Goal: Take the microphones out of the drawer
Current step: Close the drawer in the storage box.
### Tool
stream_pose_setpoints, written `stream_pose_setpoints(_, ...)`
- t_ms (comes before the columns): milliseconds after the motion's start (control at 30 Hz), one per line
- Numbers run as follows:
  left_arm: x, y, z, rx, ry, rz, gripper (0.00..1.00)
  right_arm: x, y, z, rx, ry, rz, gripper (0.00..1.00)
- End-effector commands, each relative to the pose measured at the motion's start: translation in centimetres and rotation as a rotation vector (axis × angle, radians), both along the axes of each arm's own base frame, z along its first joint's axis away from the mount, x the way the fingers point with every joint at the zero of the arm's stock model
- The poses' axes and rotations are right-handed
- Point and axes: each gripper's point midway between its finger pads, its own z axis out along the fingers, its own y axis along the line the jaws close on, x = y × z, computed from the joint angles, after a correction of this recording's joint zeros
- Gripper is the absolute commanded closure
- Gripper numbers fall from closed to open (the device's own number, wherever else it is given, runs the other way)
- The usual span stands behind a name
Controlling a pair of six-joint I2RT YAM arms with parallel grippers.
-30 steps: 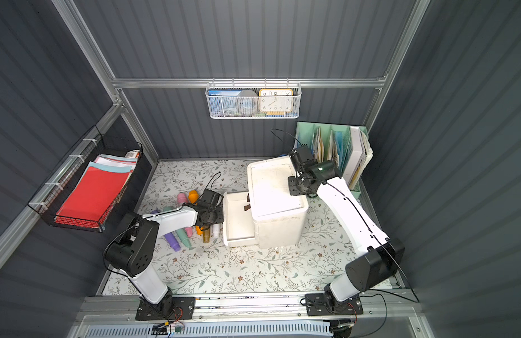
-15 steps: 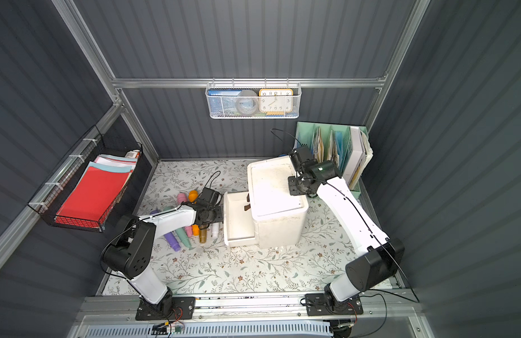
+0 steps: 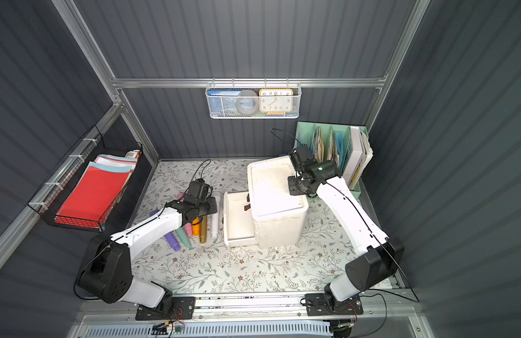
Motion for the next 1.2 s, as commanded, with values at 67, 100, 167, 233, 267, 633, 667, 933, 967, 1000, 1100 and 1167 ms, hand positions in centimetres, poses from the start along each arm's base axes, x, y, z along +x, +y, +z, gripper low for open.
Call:
stream_pose_setpoints(67, -1.2, -0.8, -0.3, -0.117, 0.008, -0.063, 1.0, -4.1, -0.1, -10.6, -0.136, 0.419, 0.033, 0.97)
stream_pose_setpoints(100, -1.4, -0.9, -0.5, -0.135, 0.011, -0.066, 1.0, -4.1, -0.1, -10.5, -0.135, 0.418, 0.035, 0.97)
stream_pose_setpoints(167, -1.8, -1.1, -1.1, -0.16, 0.024, -0.076, 1.0, -4.1, -0.1, -10.5, -0.135, 0.416, 0.035, 0.97)
stream_pose_setpoints(233, -2.2, -1.5, -1.7, -0.184, 0.042, -0.094, 1.0, -4.1, -0.1, -10.5, -0.136, 0.415, 0.034, 0.97)
stream_pose_setpoints(267, -2.4, -1.7, -2.0, -0.191, 0.054, -0.101, 1.0, -4.1, -0.1, -10.4, -0.137, 0.415, 0.035, 0.97)
stream_pose_setpoints(633, -2.7, -3.6, -3.9, -0.275, 0.117, -0.158, 1.0, -4.1, -0.1, -10.4, -0.138, 0.415, 0.036, 0.97)
stream_pose_setpoints(667, -2.7, -3.6, -4.0, -0.275, 0.121, -0.158, 1.0, -4.1, 0.0, -10.4, -0.138, 0.414, 0.038, 0.97)
stream_pose_setpoints(933, -2.9, -4.0, -4.6, -0.283, 0.14, -0.184, 1.0, -4.0, 0.0, -10.4, -0.14, 0.413, 0.038, 0.97)
stream_pose_setpoints(967, -2.9, -4.2, -4.7, -0.29, 0.141, -0.189, 1.0, -3.9, 0.0, -10.5, -0.139, 0.415, 0.038, 0.97)
stream_pose_setpoints(1000, -2.9, -4.3, -4.7, -0.296, 0.142, -0.195, 1.0, -4.0, 0.1, -10.5, -0.139, 0.416, 0.04, 0.97)
stream_pose_setpoints(1100, -3.0, -4.5, -4.9, -0.304, 0.152, -0.204, 1.0, -4.0, 0.1, -10.6, -0.138, 0.419, 0.037, 0.97)
stream_pose_setpoints(1167, -3.0, -4.7, -5.0, -0.319, 0.155, -0.209, 1.0, -4.0, 0.1, -10.6, -0.138, 0.419, 0.037, 0.97)
